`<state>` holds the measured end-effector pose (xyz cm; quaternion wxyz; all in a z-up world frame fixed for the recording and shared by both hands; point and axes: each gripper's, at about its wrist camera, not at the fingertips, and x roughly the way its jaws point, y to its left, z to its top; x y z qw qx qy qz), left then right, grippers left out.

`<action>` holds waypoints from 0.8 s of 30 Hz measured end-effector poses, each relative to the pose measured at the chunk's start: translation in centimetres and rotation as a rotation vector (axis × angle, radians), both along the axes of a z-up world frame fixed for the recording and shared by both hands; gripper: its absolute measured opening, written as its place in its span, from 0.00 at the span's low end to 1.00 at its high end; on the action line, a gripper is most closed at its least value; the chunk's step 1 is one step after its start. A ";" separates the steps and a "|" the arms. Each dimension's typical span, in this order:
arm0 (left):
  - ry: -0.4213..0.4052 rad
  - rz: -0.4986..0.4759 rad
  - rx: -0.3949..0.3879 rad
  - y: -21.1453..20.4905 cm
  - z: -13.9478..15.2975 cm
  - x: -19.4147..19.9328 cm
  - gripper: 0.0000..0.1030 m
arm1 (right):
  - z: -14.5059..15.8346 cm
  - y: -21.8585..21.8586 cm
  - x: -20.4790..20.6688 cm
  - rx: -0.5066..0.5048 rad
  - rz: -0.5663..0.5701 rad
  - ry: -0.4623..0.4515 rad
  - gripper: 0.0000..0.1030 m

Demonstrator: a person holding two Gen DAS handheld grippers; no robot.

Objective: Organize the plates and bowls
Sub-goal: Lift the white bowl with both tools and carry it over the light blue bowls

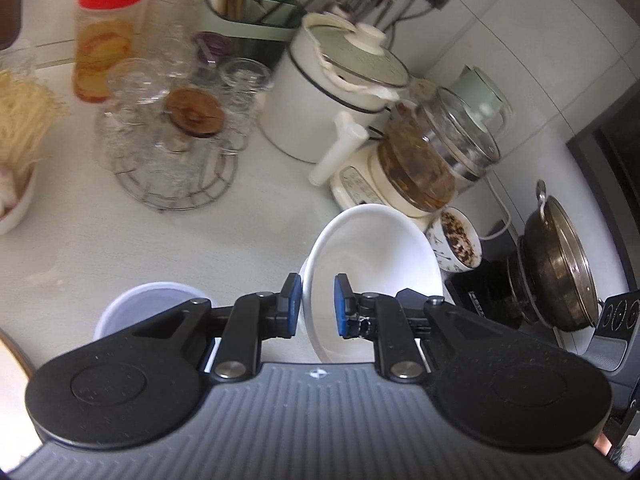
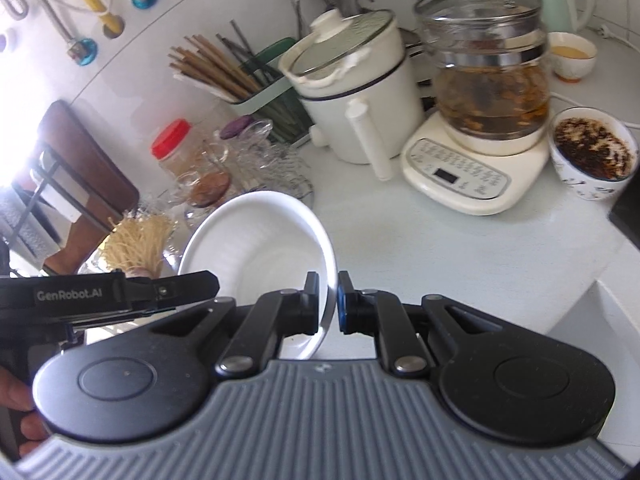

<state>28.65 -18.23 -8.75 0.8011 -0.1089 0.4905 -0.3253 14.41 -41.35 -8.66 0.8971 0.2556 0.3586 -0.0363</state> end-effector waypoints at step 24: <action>0.056 0.311 0.051 8.5 -2.0 -2.0 0.19 | -2.3 6.9 4.9 0.017 0.296 0.113 0.13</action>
